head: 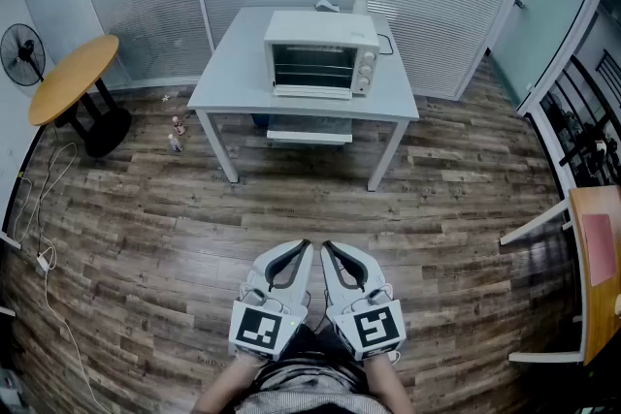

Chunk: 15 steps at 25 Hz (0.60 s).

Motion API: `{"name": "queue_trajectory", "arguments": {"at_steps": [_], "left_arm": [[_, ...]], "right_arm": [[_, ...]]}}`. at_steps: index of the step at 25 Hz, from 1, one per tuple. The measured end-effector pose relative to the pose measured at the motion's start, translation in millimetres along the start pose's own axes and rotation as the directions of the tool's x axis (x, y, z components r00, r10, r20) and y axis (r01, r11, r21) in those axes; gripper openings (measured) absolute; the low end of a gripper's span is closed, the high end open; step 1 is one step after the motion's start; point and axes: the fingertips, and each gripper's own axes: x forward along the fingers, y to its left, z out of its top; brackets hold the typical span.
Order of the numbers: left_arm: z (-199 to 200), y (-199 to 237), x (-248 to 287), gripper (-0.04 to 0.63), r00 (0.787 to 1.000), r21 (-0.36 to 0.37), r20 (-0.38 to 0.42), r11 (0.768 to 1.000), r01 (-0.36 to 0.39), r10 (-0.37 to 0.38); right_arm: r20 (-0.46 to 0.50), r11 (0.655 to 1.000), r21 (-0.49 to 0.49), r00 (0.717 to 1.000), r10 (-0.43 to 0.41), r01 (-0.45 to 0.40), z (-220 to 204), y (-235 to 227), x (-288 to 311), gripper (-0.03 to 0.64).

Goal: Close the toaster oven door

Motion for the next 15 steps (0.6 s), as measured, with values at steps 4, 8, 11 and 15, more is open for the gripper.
{"name": "queue_trajectory", "arguments": {"at_steps": [4, 8, 11, 15], "left_arm": [[0.2, 2.8, 2.4, 0.005, 1.000, 0.002, -0.002, 1.000, -0.003, 0.003], [-2.6, 5.5, 0.6, 0.005, 1.000, 0.007, -0.003, 1.000, -0.013, 0.013], [-3.0, 11.1, 0.4, 0.005, 1.000, 0.004, -0.002, 1.000, -0.016, 0.016], [-2.8, 18.0, 1.9, 0.025, 1.000, -0.002, 0.005, 1.000, -0.018, 0.018]], "right_arm": [[0.012, 1.000, 0.004, 1.000, -0.010, 0.010, 1.6, -4.9, 2.0, -0.002], [0.019, 1.000, 0.008, 1.000, 0.009, -0.009, -1.6, -2.3, 3.4, 0.000], [0.019, 1.000, 0.011, 1.000, 0.006, -0.006, -1.7, -2.7, 6.8, 0.001], [0.024, 1.000, 0.019, 1.000, 0.007, -0.008, -0.8, -4.4, 11.6, 0.018]]}}
